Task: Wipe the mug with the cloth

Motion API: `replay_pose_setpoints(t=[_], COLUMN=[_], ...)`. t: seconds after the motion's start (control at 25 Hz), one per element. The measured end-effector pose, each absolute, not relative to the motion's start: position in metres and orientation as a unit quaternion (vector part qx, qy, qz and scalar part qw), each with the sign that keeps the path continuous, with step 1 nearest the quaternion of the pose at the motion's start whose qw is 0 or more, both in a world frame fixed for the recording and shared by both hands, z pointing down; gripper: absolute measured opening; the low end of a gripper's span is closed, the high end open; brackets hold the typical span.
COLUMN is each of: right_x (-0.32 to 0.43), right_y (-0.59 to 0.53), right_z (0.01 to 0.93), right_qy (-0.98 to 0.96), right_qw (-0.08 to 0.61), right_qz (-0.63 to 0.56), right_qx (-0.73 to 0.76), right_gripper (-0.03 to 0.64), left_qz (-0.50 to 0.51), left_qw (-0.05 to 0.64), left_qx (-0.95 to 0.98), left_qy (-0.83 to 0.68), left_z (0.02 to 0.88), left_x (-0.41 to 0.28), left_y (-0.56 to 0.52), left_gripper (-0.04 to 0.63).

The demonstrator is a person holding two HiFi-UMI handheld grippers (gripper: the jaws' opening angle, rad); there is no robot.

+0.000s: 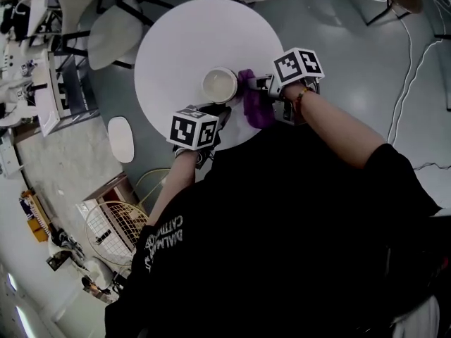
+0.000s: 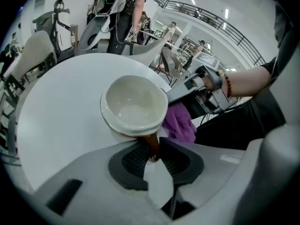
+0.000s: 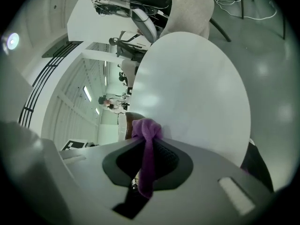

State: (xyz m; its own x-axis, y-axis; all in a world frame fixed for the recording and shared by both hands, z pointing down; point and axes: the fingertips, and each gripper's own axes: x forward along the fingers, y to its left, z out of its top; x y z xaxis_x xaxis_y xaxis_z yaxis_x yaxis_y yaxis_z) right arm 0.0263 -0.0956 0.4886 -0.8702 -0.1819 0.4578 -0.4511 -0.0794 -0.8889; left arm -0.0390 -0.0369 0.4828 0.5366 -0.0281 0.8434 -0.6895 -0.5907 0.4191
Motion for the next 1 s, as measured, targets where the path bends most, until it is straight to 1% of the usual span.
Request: replay_pose_setpoints(t=[0.16,0.76,1.0], right_x=[0.016,-0.003,-0.029], right_y=[-0.109,-0.157,-0.183], right_z=[0.49,0.485,0.468], right_qy=[-0.67,-0.705,-0.722], right_qw=[0.1,0.152,0.148], right_qz=[0.699,0.64,0.621], right_qx=[0.231,0.265,0.268], right_gripper=[0.032,0.032,0.032], left_qz=[0.426,0.458,0.47], left_qw=[0.396,0.388,0.381], left_qx=[0.783,0.783,0.784], left_qy=[-0.221,-0.165,-0.136], left_z=[0.485,0.486,0.482], left_x=[-0.042,-0.058,-0.069], left_y=[-0.043,-0.048,-0.052], left_gripper=[0.074,0.074,0.074])
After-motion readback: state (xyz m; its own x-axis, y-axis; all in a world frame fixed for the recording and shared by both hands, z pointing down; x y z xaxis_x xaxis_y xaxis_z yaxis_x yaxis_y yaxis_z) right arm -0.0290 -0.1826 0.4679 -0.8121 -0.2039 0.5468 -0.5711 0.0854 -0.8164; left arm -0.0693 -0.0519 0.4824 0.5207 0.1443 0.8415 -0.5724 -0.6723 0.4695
